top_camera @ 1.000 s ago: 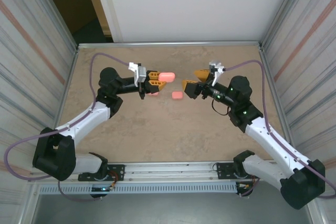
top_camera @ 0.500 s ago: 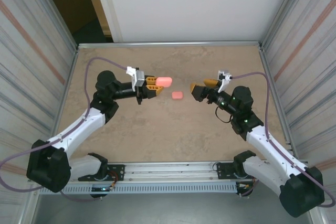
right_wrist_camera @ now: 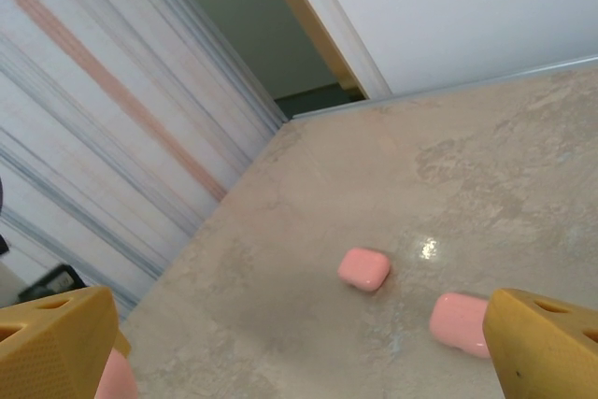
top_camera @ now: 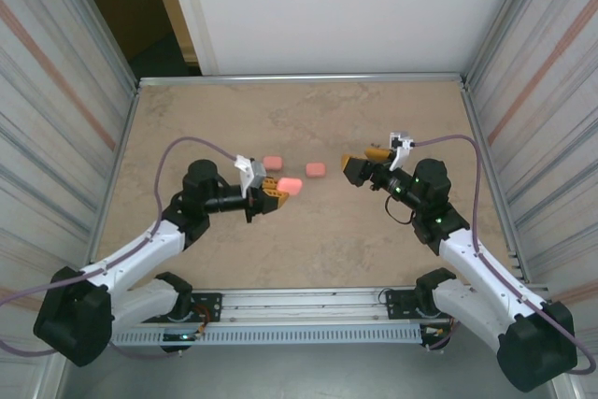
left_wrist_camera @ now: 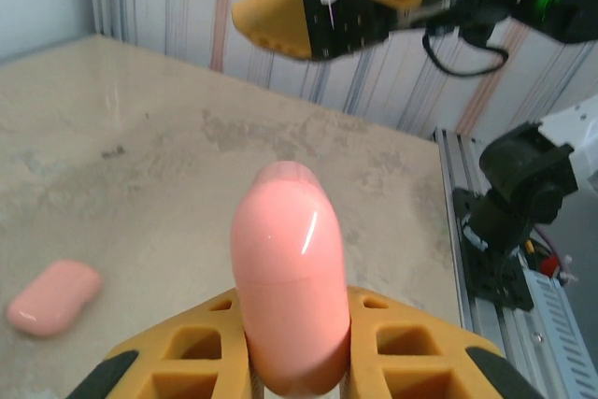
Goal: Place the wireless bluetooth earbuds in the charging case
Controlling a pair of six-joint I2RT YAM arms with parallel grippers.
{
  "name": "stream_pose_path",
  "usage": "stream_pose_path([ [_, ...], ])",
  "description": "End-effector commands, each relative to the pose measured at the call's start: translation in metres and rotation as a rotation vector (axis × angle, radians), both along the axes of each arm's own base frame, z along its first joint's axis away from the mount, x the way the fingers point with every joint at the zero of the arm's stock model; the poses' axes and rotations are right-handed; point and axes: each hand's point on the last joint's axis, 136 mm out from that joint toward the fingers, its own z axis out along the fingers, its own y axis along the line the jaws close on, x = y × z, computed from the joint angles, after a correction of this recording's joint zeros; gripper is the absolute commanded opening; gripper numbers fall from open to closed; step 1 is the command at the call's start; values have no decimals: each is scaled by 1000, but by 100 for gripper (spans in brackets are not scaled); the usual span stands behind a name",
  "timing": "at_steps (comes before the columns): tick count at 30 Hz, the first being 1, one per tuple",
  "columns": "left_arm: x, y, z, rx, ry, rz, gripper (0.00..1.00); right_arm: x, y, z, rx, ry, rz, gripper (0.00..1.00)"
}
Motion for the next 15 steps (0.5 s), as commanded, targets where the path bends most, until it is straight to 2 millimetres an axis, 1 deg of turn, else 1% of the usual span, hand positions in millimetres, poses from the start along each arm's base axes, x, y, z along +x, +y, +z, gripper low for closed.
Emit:
stream_pose_path([
  [1, -1, -3, -20, 39, 48, 53, 0, 2, -1, -4, 21, 32, -4, 99],
  [7, 1, -12, -43, 8, 165, 101, 0, 6, 1, -8, 27, 58, -6, 99],
  [11, 4, -19, -62, 55, 220, 146, 0, 6, 2, -12, 29, 73, -2, 99],
  [15, 7, -21, -74, 75, 257, 189, 0, 5, 0, -12, 27, 71, -7, 99],
])
